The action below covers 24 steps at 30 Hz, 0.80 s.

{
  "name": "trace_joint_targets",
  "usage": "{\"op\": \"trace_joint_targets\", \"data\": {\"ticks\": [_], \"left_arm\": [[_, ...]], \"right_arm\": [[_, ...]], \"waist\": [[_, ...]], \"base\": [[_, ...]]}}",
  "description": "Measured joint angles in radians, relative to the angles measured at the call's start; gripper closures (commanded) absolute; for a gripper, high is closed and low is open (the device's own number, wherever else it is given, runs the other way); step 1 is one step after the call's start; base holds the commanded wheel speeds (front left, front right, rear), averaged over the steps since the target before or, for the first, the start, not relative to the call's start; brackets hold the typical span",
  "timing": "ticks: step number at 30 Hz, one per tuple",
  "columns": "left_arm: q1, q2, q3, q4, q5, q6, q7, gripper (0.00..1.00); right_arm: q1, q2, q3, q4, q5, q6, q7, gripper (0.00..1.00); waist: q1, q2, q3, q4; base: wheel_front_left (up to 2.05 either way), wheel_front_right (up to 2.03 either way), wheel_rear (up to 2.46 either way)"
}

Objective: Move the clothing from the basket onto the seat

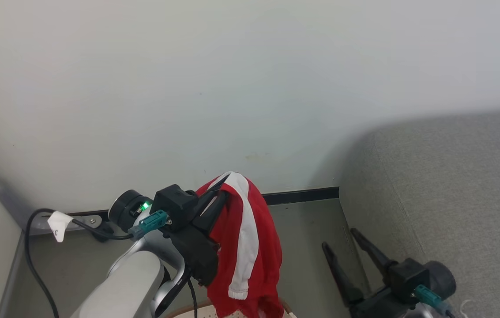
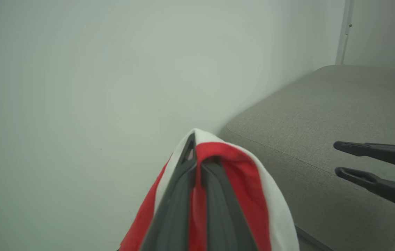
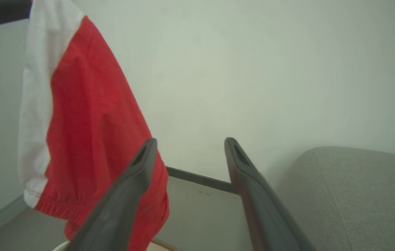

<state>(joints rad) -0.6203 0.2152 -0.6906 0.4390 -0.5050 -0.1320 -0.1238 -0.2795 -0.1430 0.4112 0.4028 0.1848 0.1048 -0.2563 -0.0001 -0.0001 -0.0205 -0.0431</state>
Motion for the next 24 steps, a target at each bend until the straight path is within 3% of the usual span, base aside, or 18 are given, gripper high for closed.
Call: {"op": "trace_joint_targets", "data": {"ticks": [15, 24], "left_arm": [[-0.021, 0.001, -0.001, -0.046, -0.012, 0.0, 0.071, 1.0], [-0.059, -0.034, -0.019, -0.052, -0.03, 0.0, 0.107, 1.0]], "right_arm": [[-0.084, 0.034, 0.214, 0.054, -0.011, 0.019, 0.01, 0.0], [-0.204, 0.046, 0.408, 0.135, 0.017, 0.019, 0.01, 0.0]], "waist": [[0.0001, 0.0001, 0.011, 0.0], [0.0002, 0.0001, 0.028, 0.016]], "base": [[0.0, 0.0, 0.0], [0.0, 0.0, 0.0]]}}
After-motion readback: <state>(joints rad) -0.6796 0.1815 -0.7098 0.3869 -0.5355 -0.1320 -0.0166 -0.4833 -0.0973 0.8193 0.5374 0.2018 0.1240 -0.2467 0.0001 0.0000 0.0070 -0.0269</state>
